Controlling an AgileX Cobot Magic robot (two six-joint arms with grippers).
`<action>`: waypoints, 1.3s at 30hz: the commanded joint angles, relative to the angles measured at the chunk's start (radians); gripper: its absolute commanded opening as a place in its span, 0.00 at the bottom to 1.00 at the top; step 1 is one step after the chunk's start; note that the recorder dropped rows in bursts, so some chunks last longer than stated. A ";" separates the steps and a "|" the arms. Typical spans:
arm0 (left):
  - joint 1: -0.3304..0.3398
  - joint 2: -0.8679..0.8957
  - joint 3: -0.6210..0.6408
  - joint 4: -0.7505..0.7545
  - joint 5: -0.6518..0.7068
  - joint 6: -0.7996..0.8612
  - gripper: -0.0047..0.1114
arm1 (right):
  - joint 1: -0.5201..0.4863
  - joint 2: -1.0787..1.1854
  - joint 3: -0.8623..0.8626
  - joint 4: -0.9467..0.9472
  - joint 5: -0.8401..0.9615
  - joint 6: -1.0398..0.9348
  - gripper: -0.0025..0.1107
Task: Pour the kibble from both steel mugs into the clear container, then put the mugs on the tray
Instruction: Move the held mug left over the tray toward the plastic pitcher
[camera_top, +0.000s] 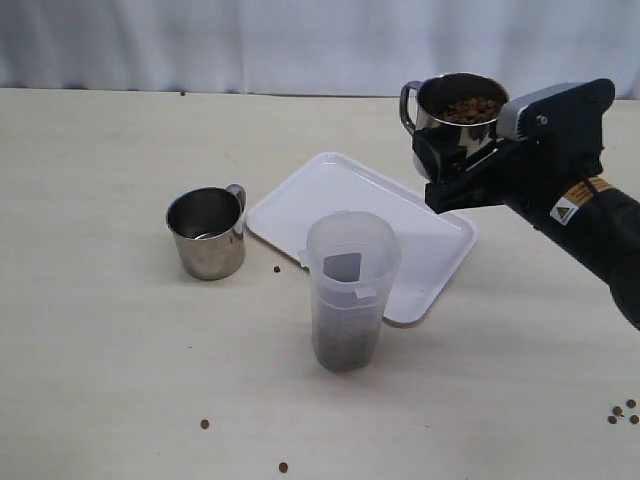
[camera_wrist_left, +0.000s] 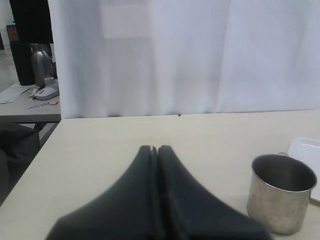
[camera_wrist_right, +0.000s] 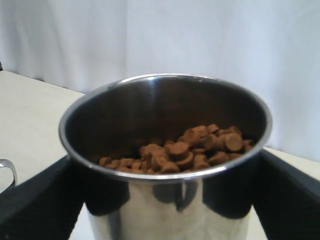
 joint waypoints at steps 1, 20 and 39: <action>0.002 -0.007 0.002 -0.001 -0.005 -0.003 0.04 | 0.049 -0.039 -0.001 0.116 -0.004 -0.119 0.06; 0.002 -0.007 0.002 -0.001 -0.005 -0.003 0.04 | 0.090 -0.106 -0.001 0.093 0.071 -0.148 0.06; 0.002 -0.007 0.002 -0.001 -0.005 -0.003 0.04 | 0.090 -0.106 -0.033 0.111 0.103 -0.255 0.06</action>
